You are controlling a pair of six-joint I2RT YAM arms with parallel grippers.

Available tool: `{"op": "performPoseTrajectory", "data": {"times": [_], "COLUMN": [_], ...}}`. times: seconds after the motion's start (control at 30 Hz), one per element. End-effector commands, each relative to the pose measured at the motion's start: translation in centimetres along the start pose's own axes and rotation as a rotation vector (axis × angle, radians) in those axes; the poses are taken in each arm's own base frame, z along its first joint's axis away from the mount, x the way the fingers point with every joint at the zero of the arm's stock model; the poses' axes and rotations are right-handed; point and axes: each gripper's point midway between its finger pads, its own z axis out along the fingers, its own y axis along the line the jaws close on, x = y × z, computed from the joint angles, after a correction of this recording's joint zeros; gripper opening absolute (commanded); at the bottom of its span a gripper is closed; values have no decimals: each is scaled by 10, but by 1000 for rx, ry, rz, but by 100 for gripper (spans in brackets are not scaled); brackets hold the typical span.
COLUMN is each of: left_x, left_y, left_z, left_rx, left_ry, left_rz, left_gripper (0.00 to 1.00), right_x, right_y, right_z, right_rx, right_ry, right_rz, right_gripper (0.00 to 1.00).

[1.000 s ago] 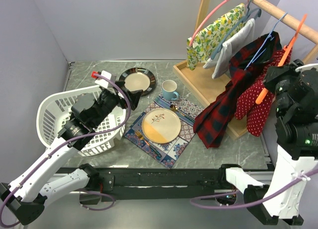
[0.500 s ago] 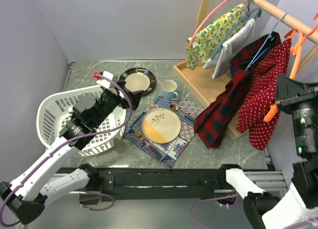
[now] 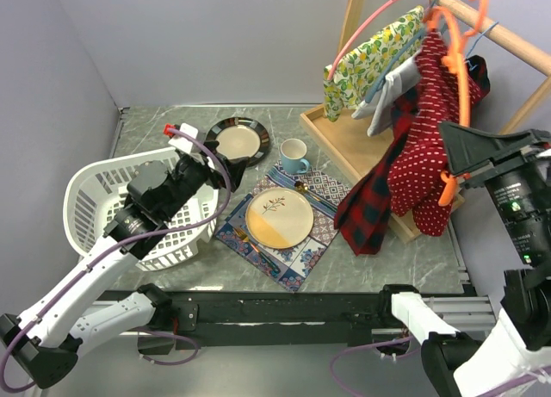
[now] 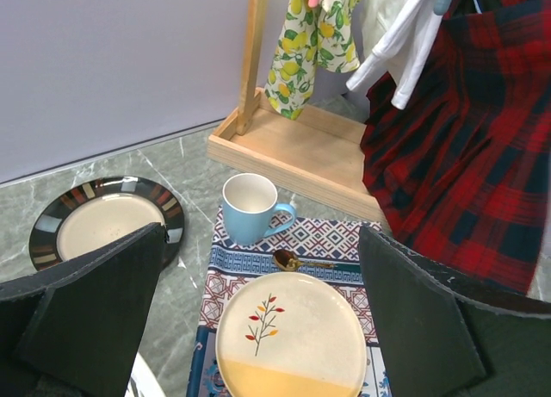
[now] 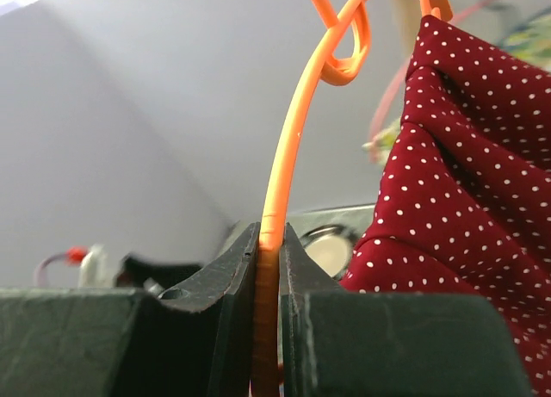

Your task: Remove the skirt from the hanger

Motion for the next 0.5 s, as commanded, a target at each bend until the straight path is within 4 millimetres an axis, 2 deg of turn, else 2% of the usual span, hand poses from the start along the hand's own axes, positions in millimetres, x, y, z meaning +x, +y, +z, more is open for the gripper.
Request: {"op": "performPoseTrajectory", "data": {"times": [0.0,0.03,0.07,0.1,0.2,0.3,0.47], "left_x": [-16,-15,-17,-18,-23,-31,-44], "left_y": [-8,-8,-12,-13,-25,-42,-56], "left_z": [-5,-5,-6,-6,-11,-17,-20], "left_rx": [43,42,62,70,133,227,288], "left_ry": [-59,-56,-56,-55,-62,-60,-36], "left_rz": [14,17,22,22,20,18,5], "left_gripper": [99,99,99,99,99,99,99], "right_x": [-5,-7,-1,9,21,23,22], "right_y": [53,60,65,63,63,60,76], "right_z": [3,-1,-2,1,3,-3,-12], "right_rx": [-311,-346,-391,-404,-440,-420,-504], "right_ry": [6,-9,17,49,92,81,90], "right_rz": [-17,-21,-17,11,13,-2,56], "right_gripper": [0,0,0,0,0,0,0]}}
